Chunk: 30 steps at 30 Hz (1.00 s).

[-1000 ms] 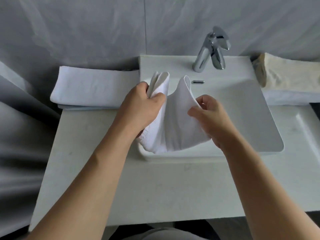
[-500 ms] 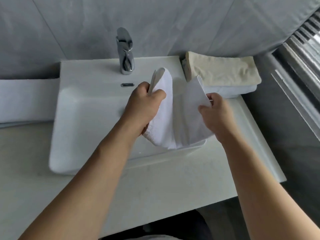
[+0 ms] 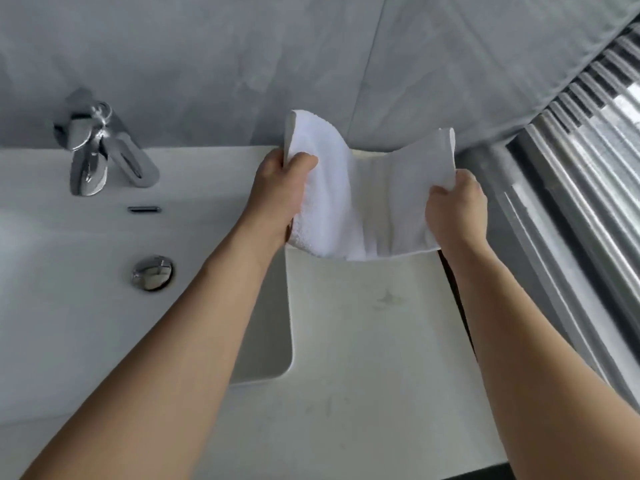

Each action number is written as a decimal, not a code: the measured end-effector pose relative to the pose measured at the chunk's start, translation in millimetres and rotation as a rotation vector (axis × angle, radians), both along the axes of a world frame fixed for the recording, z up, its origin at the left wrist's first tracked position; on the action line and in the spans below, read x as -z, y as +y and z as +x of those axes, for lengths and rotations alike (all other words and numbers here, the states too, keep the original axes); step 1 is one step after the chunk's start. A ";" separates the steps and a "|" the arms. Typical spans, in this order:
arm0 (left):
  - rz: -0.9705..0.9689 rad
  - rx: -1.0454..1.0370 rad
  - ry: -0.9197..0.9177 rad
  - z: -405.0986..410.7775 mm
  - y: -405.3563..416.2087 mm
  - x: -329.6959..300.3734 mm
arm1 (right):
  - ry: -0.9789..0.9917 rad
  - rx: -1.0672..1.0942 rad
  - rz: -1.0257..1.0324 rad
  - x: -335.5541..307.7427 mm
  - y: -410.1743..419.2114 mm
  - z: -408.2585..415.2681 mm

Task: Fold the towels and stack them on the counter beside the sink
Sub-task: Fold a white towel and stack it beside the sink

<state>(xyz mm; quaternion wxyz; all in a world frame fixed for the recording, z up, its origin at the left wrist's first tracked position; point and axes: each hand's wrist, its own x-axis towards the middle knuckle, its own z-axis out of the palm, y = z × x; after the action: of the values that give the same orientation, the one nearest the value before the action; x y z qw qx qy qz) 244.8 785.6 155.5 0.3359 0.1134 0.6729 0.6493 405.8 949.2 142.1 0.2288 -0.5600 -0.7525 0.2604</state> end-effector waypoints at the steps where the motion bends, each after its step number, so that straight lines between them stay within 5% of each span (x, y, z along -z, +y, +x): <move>1: 0.015 -0.002 -0.003 -1.6 13.7 1.0 | 0.017 0.003 -0.006 0.8 16.8 0.1; 12: -0.166 -0.045 -0.123 -55.3 107.2 70.4 | -0.041 0.062 -0.110 53.6 152.5 -14.9; 21: -0.431 0.022 0.134 -80.2 120.3 88.9 | -0.355 -0.054 -0.084 89.2 174.7 -18.7; 23: -0.628 0.008 0.397 -72.5 122.1 85.7 | -0.478 -0.071 0.059 93.5 167.2 -20.8; 27: -0.853 0.004 1.294 -25.8 131.8 85.6 | -0.552 -0.267 0.281 99.4 142.0 -31.5; 30: -0.814 0.169 1.418 -3.4 139.8 93.2 | -0.553 -0.513 0.231 114.5 118.4 -36.9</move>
<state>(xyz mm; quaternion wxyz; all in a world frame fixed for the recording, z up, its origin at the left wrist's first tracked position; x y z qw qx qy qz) 241.4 925.4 62.3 -0.1065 0.4164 0.8972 0.1012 368.9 1067.6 27.6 0.0065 -0.3733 -0.9256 0.0620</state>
